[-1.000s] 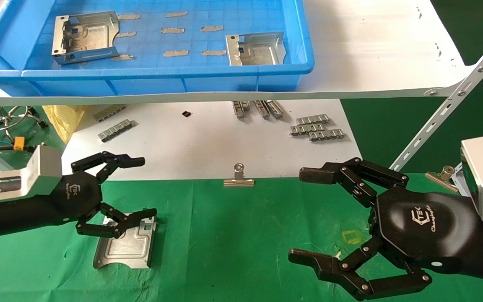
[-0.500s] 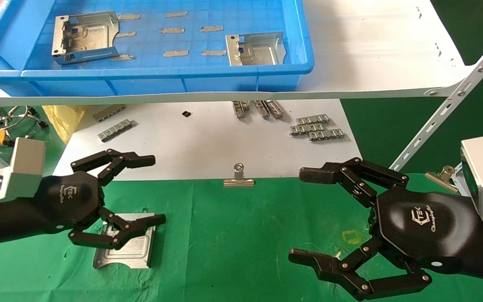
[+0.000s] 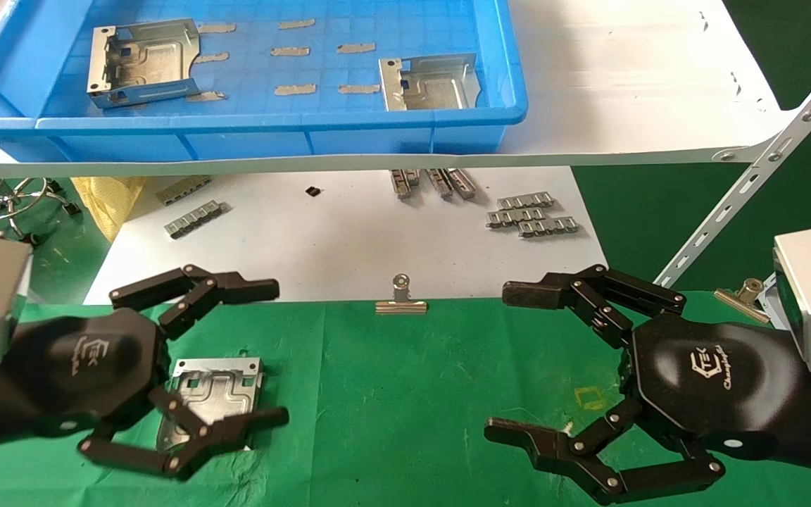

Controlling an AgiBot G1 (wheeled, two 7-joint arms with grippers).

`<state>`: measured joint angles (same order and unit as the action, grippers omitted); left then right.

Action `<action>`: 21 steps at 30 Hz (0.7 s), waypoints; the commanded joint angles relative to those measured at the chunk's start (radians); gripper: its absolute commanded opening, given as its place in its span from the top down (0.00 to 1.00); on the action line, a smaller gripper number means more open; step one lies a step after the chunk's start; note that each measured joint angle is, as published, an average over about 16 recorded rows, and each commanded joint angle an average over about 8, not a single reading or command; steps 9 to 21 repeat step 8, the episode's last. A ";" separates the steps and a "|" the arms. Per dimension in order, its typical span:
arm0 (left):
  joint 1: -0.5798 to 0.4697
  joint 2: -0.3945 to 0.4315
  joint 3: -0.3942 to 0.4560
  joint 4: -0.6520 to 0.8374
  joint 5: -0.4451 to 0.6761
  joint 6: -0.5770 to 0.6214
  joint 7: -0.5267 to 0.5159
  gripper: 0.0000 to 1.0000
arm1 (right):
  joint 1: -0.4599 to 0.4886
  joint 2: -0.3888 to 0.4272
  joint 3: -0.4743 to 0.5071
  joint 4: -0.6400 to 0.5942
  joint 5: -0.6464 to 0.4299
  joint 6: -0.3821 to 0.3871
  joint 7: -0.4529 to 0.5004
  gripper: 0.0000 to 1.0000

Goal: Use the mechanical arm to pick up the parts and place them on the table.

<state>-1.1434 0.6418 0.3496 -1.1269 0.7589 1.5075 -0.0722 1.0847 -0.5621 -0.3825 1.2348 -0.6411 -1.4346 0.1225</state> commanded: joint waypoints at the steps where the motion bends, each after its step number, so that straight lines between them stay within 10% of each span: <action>1: 0.019 -0.008 -0.019 -0.043 -0.008 -0.003 -0.031 0.00 | 0.000 0.000 0.000 0.000 0.000 0.000 0.000 0.00; 21: 0.065 -0.028 -0.065 -0.147 -0.026 -0.011 -0.108 0.00 | 0.000 0.000 0.000 0.000 0.000 0.000 0.000 0.00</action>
